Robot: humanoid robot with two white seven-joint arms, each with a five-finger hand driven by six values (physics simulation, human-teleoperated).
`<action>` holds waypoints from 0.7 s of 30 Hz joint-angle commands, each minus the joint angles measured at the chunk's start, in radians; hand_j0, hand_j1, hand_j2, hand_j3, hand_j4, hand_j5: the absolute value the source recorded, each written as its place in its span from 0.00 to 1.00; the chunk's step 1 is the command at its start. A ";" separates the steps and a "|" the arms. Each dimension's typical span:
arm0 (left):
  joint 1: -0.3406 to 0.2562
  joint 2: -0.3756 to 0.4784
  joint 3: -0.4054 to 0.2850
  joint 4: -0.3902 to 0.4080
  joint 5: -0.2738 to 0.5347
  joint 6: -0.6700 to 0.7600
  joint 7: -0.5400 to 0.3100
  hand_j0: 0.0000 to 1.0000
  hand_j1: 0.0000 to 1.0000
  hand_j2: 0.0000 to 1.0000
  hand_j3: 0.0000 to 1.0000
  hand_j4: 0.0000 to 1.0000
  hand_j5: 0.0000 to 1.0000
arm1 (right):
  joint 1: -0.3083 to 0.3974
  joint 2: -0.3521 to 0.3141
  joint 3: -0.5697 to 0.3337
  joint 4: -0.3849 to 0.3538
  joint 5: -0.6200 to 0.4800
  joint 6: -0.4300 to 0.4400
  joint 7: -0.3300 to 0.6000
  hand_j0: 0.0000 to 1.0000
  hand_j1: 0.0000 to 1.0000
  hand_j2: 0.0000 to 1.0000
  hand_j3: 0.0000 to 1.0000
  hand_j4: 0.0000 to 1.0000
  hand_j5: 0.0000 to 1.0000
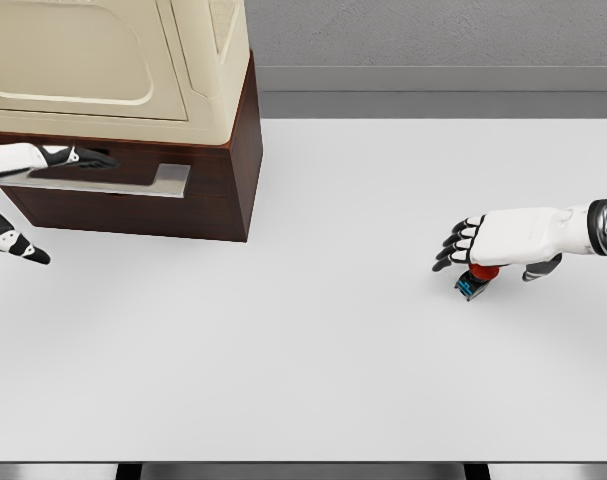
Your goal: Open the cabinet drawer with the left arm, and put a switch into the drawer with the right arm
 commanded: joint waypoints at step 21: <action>0.005 -0.051 0.000 0.047 -0.135 0.102 0.000 1.00 1.00 1.00 1.00 1.00 1.00 | -0.002 -0.001 -0.004 0.000 -0.004 0.002 0.000 1.00 1.00 1.00 1.00 1.00 1.00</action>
